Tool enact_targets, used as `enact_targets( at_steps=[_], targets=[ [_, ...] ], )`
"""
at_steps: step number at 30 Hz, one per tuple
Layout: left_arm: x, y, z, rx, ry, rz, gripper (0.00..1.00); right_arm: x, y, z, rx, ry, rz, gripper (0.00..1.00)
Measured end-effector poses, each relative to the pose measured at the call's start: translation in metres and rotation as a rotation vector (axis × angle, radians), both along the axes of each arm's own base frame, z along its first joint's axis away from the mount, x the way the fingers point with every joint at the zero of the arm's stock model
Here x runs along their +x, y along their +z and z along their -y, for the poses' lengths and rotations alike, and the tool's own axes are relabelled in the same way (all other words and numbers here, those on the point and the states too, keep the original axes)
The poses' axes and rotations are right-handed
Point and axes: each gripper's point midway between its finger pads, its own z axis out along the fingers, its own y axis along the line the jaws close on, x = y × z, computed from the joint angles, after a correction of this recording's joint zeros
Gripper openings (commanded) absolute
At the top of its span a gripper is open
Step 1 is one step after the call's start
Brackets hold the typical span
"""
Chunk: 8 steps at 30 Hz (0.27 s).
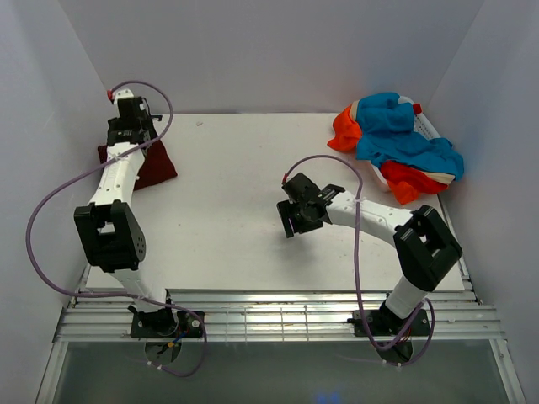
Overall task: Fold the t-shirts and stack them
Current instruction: Neatly place the folded tshirt to the corner
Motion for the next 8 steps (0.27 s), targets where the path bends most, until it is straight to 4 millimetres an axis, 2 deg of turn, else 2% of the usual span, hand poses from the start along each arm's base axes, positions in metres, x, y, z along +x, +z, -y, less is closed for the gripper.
enact_targets(
  at_steps=[4, 6, 8],
  targets=[
    [-0.040, -0.059, 0.024, -0.051, -0.041, -0.132, 0.68, 0.006, 0.022, -0.001, 0.016, -0.004, 0.059, 0.63],
    [-0.057, -0.071, 0.037, -0.069, -0.067, -0.164, 0.68, 0.012, 0.040, -0.003, 0.035, -0.004, 0.105, 0.62],
    [-0.068, -0.065, 0.048, -0.084, -0.093, -0.155, 0.68, 0.017, 0.059, -0.005, 0.053, -0.009, 0.149, 0.62]
  ],
)
